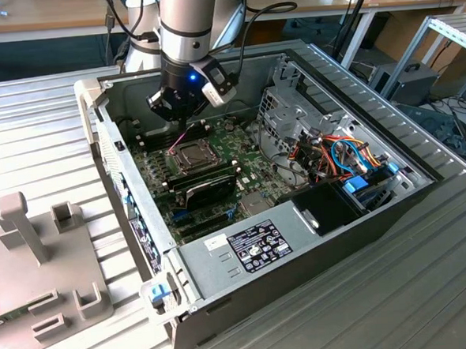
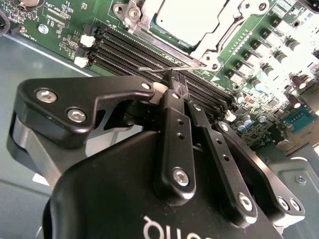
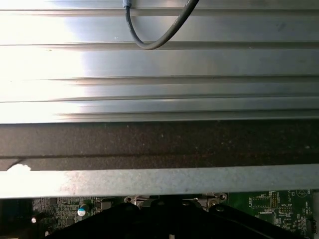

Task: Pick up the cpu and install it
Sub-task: 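Install the first cpu locking lever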

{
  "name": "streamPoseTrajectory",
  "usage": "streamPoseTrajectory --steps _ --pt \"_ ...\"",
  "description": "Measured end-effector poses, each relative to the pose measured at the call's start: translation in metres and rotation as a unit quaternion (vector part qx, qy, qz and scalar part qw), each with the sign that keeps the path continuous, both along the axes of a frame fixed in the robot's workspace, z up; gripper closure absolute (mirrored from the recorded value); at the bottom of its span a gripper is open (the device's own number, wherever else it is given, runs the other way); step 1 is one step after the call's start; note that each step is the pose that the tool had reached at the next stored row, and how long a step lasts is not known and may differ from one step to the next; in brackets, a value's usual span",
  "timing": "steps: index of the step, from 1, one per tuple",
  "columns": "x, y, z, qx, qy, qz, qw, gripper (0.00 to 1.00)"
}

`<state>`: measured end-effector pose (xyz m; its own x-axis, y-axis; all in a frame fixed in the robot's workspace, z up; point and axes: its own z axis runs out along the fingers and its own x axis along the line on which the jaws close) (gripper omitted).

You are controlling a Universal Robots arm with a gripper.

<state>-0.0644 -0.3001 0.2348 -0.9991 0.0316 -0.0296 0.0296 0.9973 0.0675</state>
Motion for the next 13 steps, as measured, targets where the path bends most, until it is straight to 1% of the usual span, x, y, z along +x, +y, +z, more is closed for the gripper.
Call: streamPoseTrajectory --steps 8,13 --pt "0.0011 0.0000 -0.0028 -0.0001 0.0001 0.000 1.00000 0.89" --pt "0.0022 0.0000 -0.0033 0.0001 -0.0001 0.000 1.00000 0.89"
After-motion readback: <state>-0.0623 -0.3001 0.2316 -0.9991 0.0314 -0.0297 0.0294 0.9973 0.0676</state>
